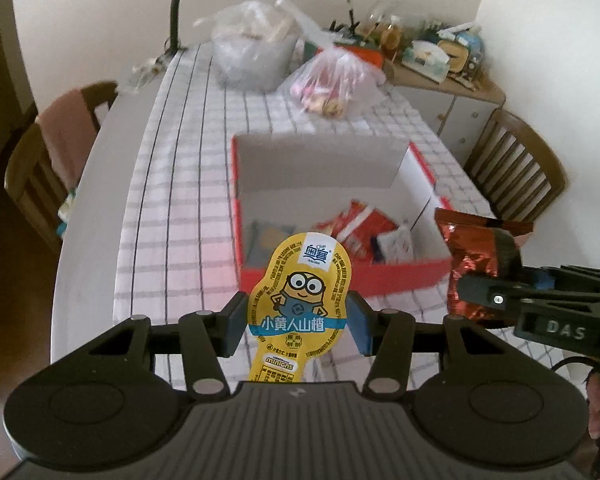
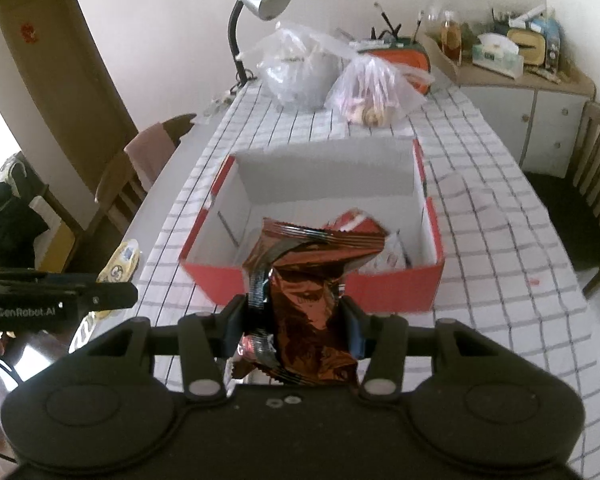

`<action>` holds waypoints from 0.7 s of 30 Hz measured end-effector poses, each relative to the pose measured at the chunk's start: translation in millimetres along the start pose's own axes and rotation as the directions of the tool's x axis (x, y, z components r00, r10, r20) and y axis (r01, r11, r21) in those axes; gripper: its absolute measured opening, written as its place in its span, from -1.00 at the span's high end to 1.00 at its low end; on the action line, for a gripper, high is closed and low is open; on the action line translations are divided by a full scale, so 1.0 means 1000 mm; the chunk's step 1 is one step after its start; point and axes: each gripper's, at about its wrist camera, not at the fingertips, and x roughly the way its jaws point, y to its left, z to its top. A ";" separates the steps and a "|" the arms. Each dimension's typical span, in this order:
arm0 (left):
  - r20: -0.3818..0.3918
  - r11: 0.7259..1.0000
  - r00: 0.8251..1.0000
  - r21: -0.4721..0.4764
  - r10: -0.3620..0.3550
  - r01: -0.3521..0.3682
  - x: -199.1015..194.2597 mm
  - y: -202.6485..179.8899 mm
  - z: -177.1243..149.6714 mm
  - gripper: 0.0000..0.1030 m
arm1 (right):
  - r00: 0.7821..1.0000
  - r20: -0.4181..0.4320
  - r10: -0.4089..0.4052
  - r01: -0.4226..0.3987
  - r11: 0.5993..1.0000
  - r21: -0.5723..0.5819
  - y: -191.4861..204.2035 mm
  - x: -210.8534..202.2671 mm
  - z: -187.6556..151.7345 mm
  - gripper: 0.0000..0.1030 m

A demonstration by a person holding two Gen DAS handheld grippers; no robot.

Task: Organize snacks
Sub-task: 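Lift both held snacks and carry them over the red box, then lower both snacks into the red box and open both tools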

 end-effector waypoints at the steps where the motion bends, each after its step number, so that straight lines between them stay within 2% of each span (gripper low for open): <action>1: 0.011 1.000 1.000 0.007 0.003 -0.003 0.002 -0.004 0.007 0.00 | 1.000 0.006 -0.003 0.003 1.000 -0.002 -0.003 0.002 0.006 0.07; 10: 0.013 0.998 0.998 0.023 0.061 -0.061 0.041 -0.025 0.060 0.00 | 1.000 0.000 -0.029 0.029 0.999 -0.039 -0.028 0.034 0.055 0.06; 16: -0.040 0.995 0.995 0.012 0.096 -0.096 0.084 -0.027 0.082 0.00 | 0.999 -0.044 -0.011 0.007 0.997 -0.080 -0.041 0.067 0.074 0.13; 21: -0.097 0.993 0.988 -0.002 0.117 -0.117 0.121 -0.026 0.088 0.00 | 0.994 -0.105 -0.008 -0.002 0.996 -0.089 -0.054 0.100 0.077 0.14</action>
